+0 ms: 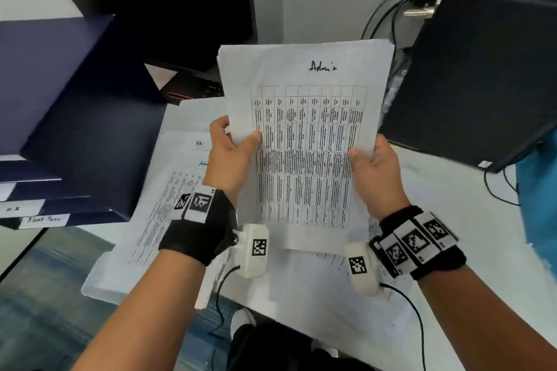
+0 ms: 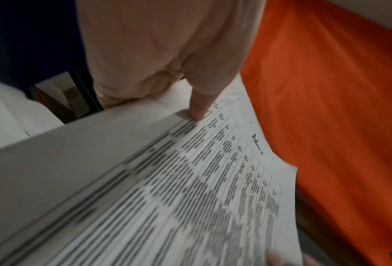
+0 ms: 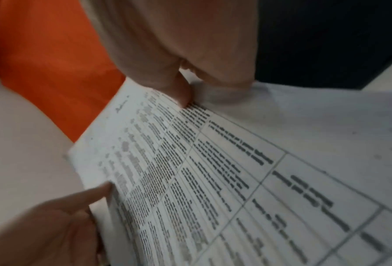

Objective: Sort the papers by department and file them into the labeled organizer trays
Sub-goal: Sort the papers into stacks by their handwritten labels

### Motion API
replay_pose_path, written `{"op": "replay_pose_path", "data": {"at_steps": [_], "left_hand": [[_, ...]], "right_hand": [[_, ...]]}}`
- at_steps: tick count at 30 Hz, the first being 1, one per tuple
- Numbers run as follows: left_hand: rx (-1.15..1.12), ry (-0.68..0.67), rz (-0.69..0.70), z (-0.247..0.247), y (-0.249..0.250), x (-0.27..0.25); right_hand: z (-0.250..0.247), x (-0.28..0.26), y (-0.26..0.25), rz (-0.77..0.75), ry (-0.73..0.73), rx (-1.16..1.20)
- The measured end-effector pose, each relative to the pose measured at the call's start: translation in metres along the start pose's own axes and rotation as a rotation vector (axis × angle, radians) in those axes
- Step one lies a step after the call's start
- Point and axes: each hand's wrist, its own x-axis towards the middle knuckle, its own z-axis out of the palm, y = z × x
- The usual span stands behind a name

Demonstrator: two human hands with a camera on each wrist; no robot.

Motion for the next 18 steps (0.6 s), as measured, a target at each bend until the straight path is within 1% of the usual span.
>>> {"op": "replay_pose_path", "data": {"at_steps": [1, 5, 8, 11, 14, 18], "left_hand": [[0.070, 0.012, -0.013, -0.008, -0.008, -0.002], [0.274, 0.137, -0.018, -0.048, -0.039, -0.010], [0.483, 0.144, -0.103, -0.080, -0.060, -0.011], [0.582, 0.138, -0.192, -0.113, -0.083, -0.007], [0.689, 0.117, -0.252, -0.143, -0.097, -0.001], [0.755, 0.133, -0.296, -0.176, -0.106, 0.015]], "right_hand": [[0.009, 0.000, 0.002, 0.041, -0.012, -0.013], [0.047, -0.004, 0.014, 0.189, -0.118, -0.082], [0.078, -0.009, 0.032, 0.292, -0.204, -0.174], [0.111, -0.018, 0.052, 0.390, -0.267, -0.209], [0.143, -0.028, 0.066, 0.432, -0.326, -0.233], [0.177, -0.034, 0.074, 0.428, -0.382, -0.267]]}}
